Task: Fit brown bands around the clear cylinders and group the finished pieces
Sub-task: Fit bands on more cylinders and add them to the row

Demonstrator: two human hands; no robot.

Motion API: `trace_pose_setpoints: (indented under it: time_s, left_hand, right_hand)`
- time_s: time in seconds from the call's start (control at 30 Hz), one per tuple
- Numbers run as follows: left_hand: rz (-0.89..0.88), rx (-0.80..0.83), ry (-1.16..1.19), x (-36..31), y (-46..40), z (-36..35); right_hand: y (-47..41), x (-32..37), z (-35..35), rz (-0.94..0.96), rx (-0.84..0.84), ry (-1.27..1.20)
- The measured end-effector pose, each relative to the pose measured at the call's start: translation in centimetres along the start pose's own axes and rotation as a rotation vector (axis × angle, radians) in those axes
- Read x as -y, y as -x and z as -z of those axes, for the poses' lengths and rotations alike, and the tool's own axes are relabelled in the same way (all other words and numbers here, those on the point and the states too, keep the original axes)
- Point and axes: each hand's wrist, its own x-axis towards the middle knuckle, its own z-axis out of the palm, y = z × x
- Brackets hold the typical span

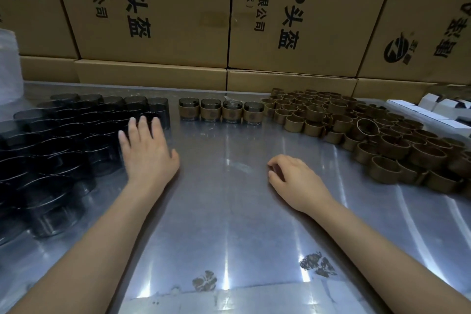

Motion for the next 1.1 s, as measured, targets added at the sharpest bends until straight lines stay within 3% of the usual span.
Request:
trace_pose_setpoints:
  time_s: [0.13,0.33,0.63,0.8,0.93,1.1]
  left_hand:
    - [0.026,0.004,-0.062,0.2,-0.4,-0.2]
    - [-0.164,-0.042,-0.039,-1.9,0.1,0.4]
    - [-0.643,0.068,0.389,-7.3,3.9,1.4]
    - [-0.743,0.123,0.718,-8.0,4.8,1.3]
    - [-0.708,0.151,0.984,-8.2,5.2,1.3]
    - [-0.417,0.197,1.184,-8.0,4.6,1.2]
  right_hand:
    - [-0.1,-0.1,0.1,0.004,0.005,0.0]
    - [-0.4,-0.1,0.0,0.007,0.007,0.0]
    - [-0.6,-0.2,0.0,0.0,0.038,0.001]
    - [-0.3,0.4,0.1,0.144,0.092,-0.109]
    - [-0.2,0.5,0.2,0.184,0.058,-0.233]
    - [-0.1,0.8,0.6,0.106,-0.147,-0.533]
